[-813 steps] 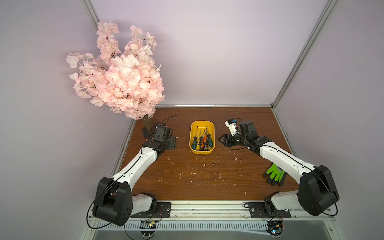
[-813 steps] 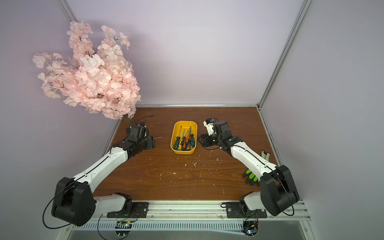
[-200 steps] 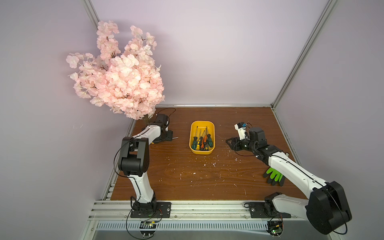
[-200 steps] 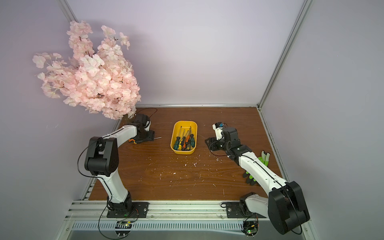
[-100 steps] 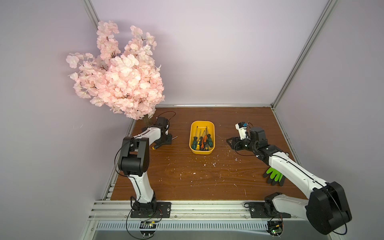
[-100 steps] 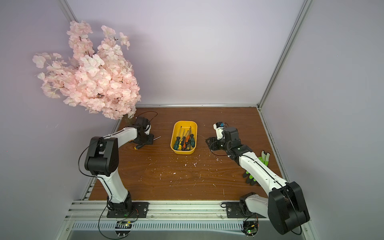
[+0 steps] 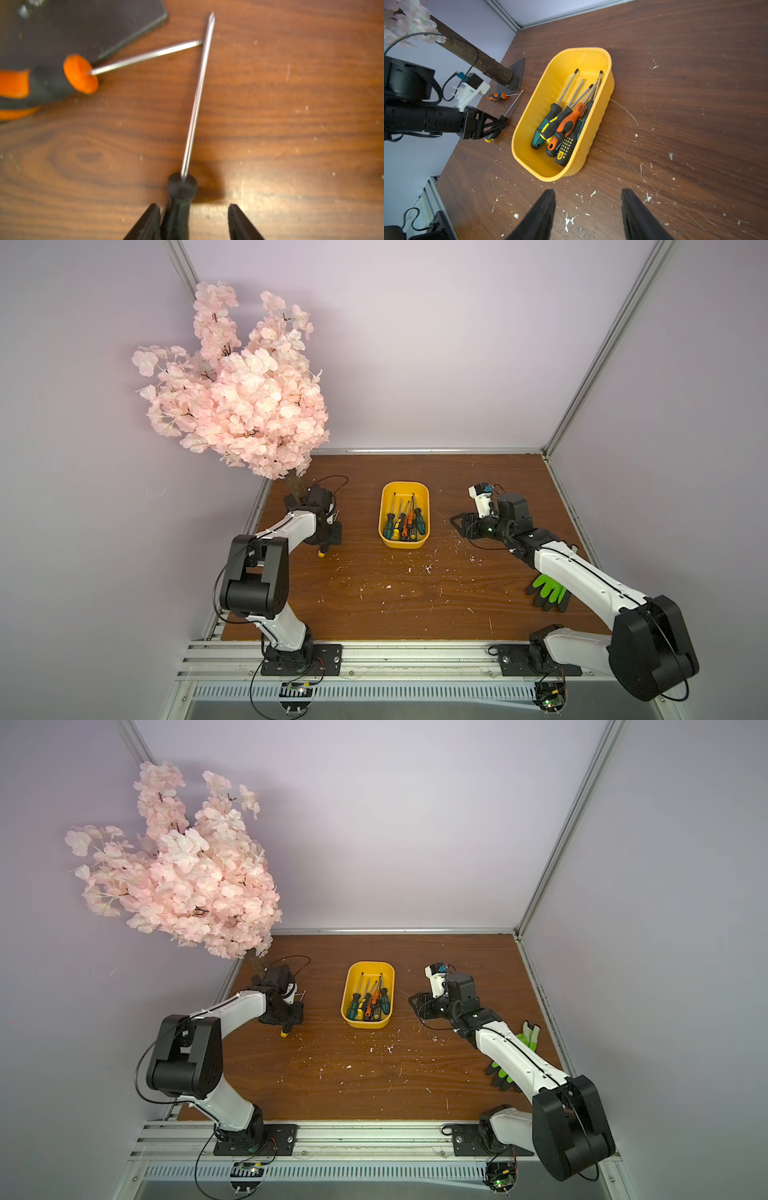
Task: Put the screwdriver on the desktop into the storage box
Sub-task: Pick up the screwdriver from the center of the board.
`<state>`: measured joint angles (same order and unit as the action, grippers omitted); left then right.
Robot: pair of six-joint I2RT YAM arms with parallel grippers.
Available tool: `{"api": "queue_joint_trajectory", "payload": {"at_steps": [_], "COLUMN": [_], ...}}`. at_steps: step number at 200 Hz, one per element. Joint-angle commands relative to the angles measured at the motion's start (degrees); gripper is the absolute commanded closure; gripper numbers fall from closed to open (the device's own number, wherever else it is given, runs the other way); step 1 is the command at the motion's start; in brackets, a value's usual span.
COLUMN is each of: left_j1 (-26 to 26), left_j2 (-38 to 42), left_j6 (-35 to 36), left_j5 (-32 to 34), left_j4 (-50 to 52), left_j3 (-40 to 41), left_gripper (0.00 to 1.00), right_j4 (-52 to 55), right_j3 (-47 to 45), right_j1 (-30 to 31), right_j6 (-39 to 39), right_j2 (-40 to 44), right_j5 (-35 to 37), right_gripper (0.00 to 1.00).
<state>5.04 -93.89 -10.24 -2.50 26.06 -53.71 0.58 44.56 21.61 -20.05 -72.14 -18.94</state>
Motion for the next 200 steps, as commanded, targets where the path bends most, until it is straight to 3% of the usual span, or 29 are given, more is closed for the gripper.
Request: {"api": "queue_joint_trajectory", "payload": {"at_steps": [1, 34, 161, 200], "left_j1": [1.5, 3.1, 5.5, 6.1], "left_j2": [2.0, 3.8, 8.7, 12.3], "left_j6": [-2.0, -3.3, -4.2, -4.9], "left_j5": [0.0, 0.4, -3.2, -5.6], "left_j4": [2.3, 2.2, 2.1, 2.1], "left_j3": [2.5, 5.0, 5.6, 4.9], "left_gripper": [0.48, 0.54, 0.95, 0.99], "right_j4": [-2.1, -2.5, -2.6, -2.7], "right_j3": [0.8, 1.2, 1.3, 1.1], "right_j1": [-0.3, -0.2, -0.2, -0.2], "right_j6": [-0.6, -1.0, -2.8, -3.3], "right_j2": [-0.3, -0.5, -0.2, -0.1], "right_j5": [-1.9, -2.2, -2.2, -2.2], "right_gripper": [0.43, 0.43, 0.43, 0.43]}}
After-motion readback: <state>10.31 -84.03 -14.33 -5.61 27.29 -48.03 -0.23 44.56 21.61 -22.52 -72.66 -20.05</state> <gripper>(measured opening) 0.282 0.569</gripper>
